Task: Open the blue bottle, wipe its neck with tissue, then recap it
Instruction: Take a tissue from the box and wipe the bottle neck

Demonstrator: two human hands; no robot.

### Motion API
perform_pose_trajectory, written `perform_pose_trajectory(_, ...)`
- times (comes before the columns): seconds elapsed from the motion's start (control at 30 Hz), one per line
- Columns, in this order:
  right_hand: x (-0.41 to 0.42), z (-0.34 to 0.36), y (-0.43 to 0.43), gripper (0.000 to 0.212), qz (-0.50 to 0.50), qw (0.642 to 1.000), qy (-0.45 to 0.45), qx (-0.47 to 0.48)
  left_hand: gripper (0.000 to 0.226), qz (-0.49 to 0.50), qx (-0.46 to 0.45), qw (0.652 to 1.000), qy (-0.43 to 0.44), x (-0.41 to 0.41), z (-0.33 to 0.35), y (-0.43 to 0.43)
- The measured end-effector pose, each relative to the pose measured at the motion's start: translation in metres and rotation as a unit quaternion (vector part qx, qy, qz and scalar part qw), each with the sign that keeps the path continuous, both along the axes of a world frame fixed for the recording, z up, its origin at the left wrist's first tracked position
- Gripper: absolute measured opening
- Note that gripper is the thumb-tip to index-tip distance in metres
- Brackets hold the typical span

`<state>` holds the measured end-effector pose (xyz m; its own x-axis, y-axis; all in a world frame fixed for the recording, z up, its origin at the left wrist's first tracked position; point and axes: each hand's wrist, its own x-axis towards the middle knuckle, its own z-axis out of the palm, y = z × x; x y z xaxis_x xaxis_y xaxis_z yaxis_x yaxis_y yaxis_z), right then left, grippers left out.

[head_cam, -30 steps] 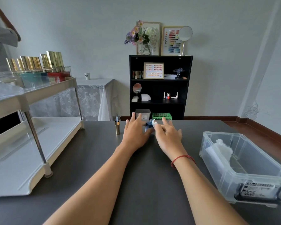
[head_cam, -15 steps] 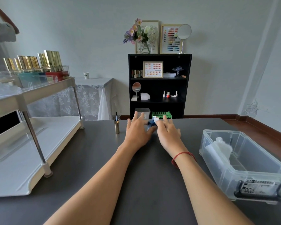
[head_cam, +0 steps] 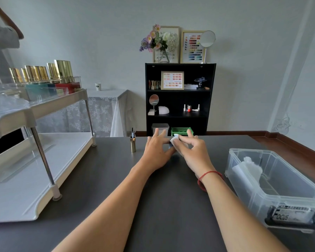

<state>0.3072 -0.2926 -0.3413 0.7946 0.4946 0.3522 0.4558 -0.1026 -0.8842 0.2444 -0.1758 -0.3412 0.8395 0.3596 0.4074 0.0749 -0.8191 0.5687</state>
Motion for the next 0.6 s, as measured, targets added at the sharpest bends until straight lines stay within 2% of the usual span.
perform_pose_trajectory(0.33,0.0027,-0.0001,0.0008,0.028,-0.010,1.000,-0.004,0.021,0.030,-0.026,-0.018,0.999,0.015,-0.0055,0.0052,-0.0046)
perform_pose_trajectory(0.43,0.0056,-0.0019,0.0014,0.021,-0.012,0.999,-0.005,0.047,0.029,-0.015,-0.006,1.000,0.017,-0.0057,0.0039,-0.0029)
perform_pose_trajectory(0.6,0.0079,-0.0041,0.0028,0.017,-0.026,0.997,-0.001,0.072,0.034,0.003,-0.042,0.999,0.026,-0.0024,0.0027,-0.0013)
